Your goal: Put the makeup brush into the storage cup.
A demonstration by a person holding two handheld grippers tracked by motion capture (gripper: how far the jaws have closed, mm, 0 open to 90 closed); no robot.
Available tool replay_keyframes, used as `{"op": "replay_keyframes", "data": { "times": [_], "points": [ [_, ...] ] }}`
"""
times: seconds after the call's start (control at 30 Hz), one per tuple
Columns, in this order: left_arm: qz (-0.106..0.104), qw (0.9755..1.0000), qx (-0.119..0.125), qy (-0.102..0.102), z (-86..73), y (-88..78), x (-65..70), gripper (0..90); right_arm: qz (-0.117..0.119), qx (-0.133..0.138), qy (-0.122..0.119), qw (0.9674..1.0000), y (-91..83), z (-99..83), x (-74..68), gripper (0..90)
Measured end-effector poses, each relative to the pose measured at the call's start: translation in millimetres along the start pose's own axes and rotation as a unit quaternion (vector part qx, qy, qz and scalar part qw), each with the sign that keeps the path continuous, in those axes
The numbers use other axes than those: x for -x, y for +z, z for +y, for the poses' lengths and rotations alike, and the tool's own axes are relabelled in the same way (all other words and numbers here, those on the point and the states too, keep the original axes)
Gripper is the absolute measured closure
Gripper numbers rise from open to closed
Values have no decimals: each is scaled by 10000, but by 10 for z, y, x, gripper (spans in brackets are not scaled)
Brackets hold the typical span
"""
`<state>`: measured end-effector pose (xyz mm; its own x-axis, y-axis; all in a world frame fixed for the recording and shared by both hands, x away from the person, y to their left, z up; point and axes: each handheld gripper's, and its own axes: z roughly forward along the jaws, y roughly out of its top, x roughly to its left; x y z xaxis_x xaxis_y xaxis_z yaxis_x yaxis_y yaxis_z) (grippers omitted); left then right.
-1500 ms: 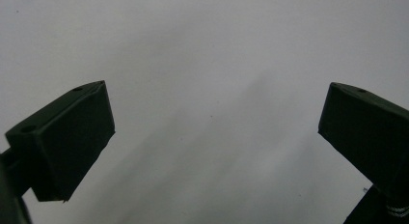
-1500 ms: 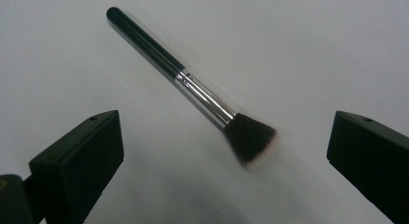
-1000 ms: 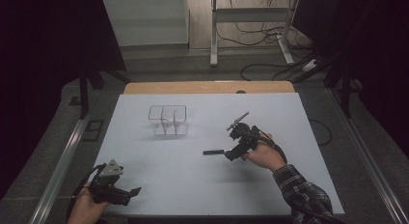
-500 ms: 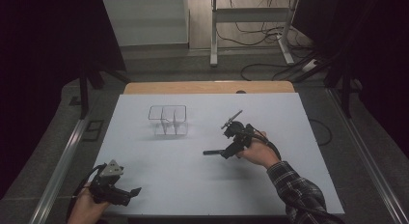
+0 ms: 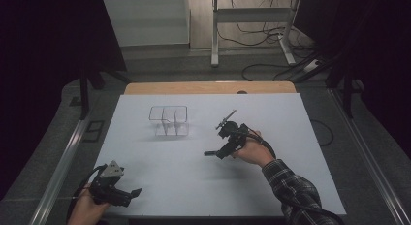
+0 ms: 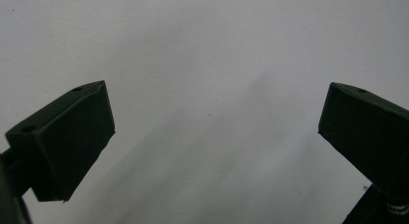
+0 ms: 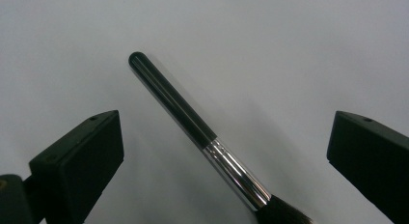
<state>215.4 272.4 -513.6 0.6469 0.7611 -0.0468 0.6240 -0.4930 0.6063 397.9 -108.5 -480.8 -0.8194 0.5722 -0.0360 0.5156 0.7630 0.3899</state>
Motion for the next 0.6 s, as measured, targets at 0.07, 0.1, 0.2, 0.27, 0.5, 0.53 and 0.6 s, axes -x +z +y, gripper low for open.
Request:
{"op": "replay_keyframes", "data": {
  "times": [0.07, 0.1, 0.2, 0.27, 0.5, 0.53, 0.6],
  "points": [
    [5, 10000, -7, 4, 1, 2, 1, 0, 4, -21, 10, 10000, 8, -5, 6, 0],
    [4, 10000, -11, 10, 1, 3, 1, 0, 1, -31, -2, 10000, 15, -7, 8, 0],
    [11, 10000, -18, 12, 2, 4, 2, 0, 14, -64, -26, 10000, 35, -12, 8, 0],
    [8, 10000, -20, 10, 1, 4, 3, 0, 17, -65, -44, 10000, 52, -14, 4, 0],
    [4, 10000, -27, 8, 0, 7, 4, 0, 113, -191, -150, 9996, 135, -35, -9, 0],
    [4, 10000, -29, 10, 0, 7, 4, 0, 137, -206, -152, 9996, 154, -42, -10, 0],
    [1, 10000, -29, 10, 0, 7, 4, 0, 142, -240, -167, 9995, 181, -53, -9, 0]
  ]
}}
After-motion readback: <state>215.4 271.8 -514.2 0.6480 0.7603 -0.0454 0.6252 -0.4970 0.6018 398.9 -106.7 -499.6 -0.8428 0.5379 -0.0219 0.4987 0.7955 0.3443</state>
